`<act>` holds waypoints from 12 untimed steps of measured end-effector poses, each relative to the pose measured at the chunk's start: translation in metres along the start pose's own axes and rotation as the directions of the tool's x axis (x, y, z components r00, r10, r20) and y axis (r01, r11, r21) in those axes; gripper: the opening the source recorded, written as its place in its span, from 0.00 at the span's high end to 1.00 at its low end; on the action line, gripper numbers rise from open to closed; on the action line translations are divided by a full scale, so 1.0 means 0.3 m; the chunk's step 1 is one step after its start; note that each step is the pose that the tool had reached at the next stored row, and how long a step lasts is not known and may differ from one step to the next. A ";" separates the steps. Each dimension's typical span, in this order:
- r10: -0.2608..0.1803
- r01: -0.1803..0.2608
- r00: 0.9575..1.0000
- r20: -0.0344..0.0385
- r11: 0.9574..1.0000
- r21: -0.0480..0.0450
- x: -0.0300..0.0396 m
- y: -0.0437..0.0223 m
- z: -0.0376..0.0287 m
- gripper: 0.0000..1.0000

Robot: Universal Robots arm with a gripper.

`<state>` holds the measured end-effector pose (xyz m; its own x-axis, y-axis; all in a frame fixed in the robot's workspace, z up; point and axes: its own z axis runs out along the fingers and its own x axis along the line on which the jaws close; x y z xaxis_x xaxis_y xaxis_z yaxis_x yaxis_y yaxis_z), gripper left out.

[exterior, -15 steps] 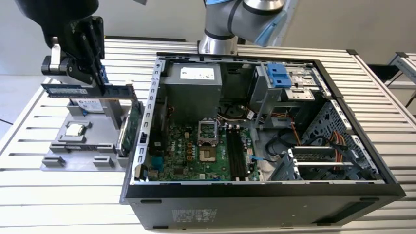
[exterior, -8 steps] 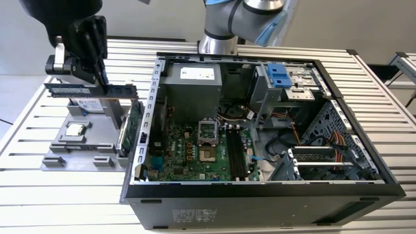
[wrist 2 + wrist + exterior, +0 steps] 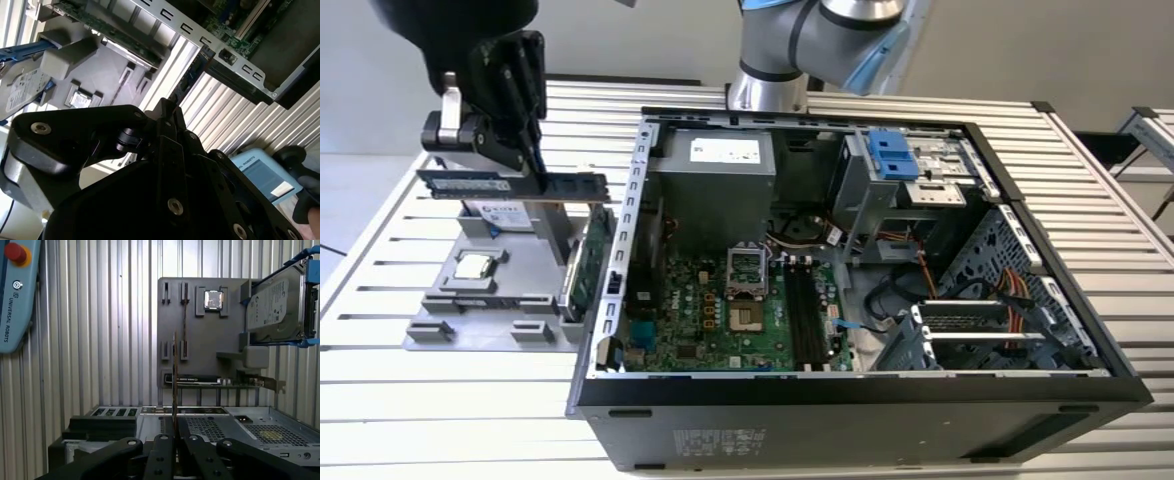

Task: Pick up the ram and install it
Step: 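Pick up the ram and move it above insertion slot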

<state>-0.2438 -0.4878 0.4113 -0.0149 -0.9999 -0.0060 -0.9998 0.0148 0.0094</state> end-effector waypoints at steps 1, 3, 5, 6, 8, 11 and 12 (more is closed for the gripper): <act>0.000 0.000 1.000 0.000 1.000 0.000 0.000 -0.002 0.000 1.00; 0.000 0.000 1.000 0.000 1.000 0.000 0.000 -0.006 -0.002 1.00; 0.000 0.000 1.000 0.000 1.000 0.000 0.000 -0.010 -0.002 1.00; 0.000 0.000 1.000 0.000 1.000 0.000 0.000 -0.011 -0.003 1.00; 0.000 0.000 1.000 0.000 1.000 0.000 0.000 -0.015 -0.004 1.00; 0.000 0.000 1.000 0.000 1.000 0.000 0.000 -0.021 -0.005 1.00; 0.000 0.000 1.000 0.000 1.000 0.000 0.000 -0.022 -0.006 1.00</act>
<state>-0.2371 -0.4879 0.4130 -0.0149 -0.9999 -0.0060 -0.9998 0.0148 0.0093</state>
